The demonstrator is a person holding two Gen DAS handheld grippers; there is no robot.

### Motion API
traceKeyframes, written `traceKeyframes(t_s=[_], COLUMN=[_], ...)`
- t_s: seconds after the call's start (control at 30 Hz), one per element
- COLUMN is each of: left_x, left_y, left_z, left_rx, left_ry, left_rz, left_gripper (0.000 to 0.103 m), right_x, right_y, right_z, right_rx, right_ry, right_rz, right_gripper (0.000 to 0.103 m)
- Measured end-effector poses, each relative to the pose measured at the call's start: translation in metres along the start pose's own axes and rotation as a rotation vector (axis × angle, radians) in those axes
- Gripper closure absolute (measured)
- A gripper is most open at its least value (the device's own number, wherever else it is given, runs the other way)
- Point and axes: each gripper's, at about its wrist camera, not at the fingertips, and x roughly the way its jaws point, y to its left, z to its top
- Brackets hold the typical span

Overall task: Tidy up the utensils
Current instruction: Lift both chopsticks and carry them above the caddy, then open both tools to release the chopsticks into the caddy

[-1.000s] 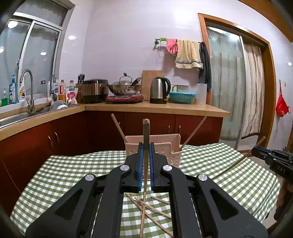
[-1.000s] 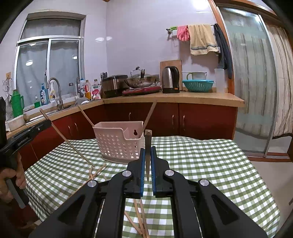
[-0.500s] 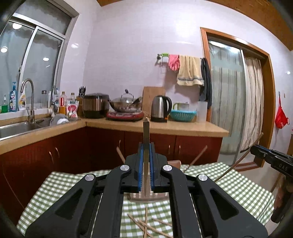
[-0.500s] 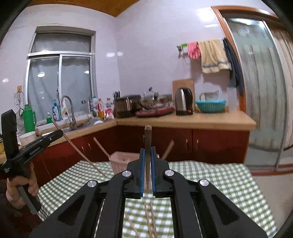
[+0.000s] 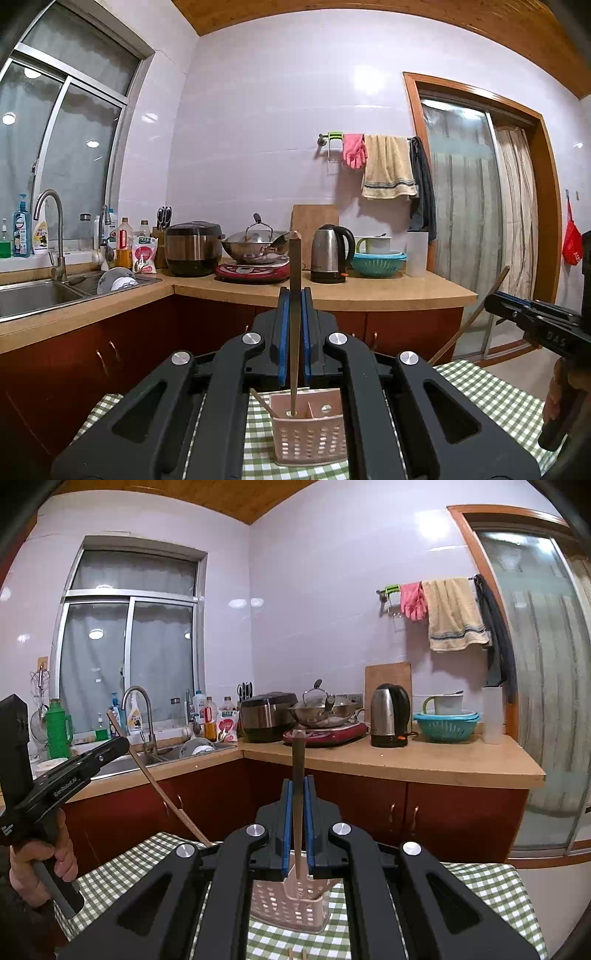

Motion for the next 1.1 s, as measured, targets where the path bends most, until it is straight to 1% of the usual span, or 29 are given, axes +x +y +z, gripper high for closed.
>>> traceKeyframes(t_s=[0.1, 0.3, 0.53, 0.7, 0.77, 0.8, 0.83, 0.87, 0.9, 0.93, 1.0, 1.1], left_x=[0.016, 0.048, 0.07, 0.082, 0.088, 0.089, 0.09, 0.09, 0.089, 0.087, 0.085, 0.08], left_y=[0.003, 0.009, 0.017, 0.019, 0.021, 0.023, 0.024, 0.025, 0.025, 0.024, 0.02, 0.016], left_z=[-0.006, -0.028, -0.06, -0.073, -0.079, -0.081, -0.082, -0.083, -0.083, -0.081, -0.079, -0.074], left_rx=[-0.001, -0.015, -0.053, -0.061, -0.077, -0.087, -0.091, -0.093, -0.091, -0.084, -0.061, -0.038], left_ry=[0.015, 0.085, 0.167, 0.214, 0.245, 0.25, 0.256, 0.255, 0.248, 0.241, 0.229, 0.211], left_rz=[0.002, -0.007, -0.025, -0.043, -0.048, -0.043, -0.04, -0.038, -0.03, -0.024, -0.018, -0.012], left_gripper=[0.097, 0.097, 0.097, 0.097, 0.095, 0.089, 0.084, 0.073, 0.064, 0.061, 0.056, 0.044], right_x=[0.027, 0.063, 0.085, 0.096, 0.097, 0.097, 0.096, 0.097, 0.097, 0.094, 0.091, 0.086], right_y=[-0.005, -0.015, -0.018, -0.019, -0.019, -0.019, -0.019, -0.019, -0.02, -0.019, -0.019, -0.02], right_z=[-0.007, -0.032, -0.06, -0.073, -0.073, -0.072, -0.072, -0.071, -0.07, -0.068, -0.064, -0.058], right_rx=[0.006, 0.05, 0.08, 0.097, 0.102, 0.103, 0.111, 0.112, 0.109, 0.103, 0.098, 0.093], right_ry=[0.04, 0.128, 0.206, 0.248, 0.244, 0.242, 0.242, 0.241, 0.237, 0.222, 0.209, 0.187], right_rz=[0.003, 0.018, 0.03, 0.036, 0.033, 0.032, 0.037, 0.036, 0.03, 0.02, 0.013, 0.001], right_gripper=[0.096, 0.096, 0.096, 0.096, 0.096, 0.096, 0.089, 0.076, 0.07, 0.063, 0.062, 0.056])
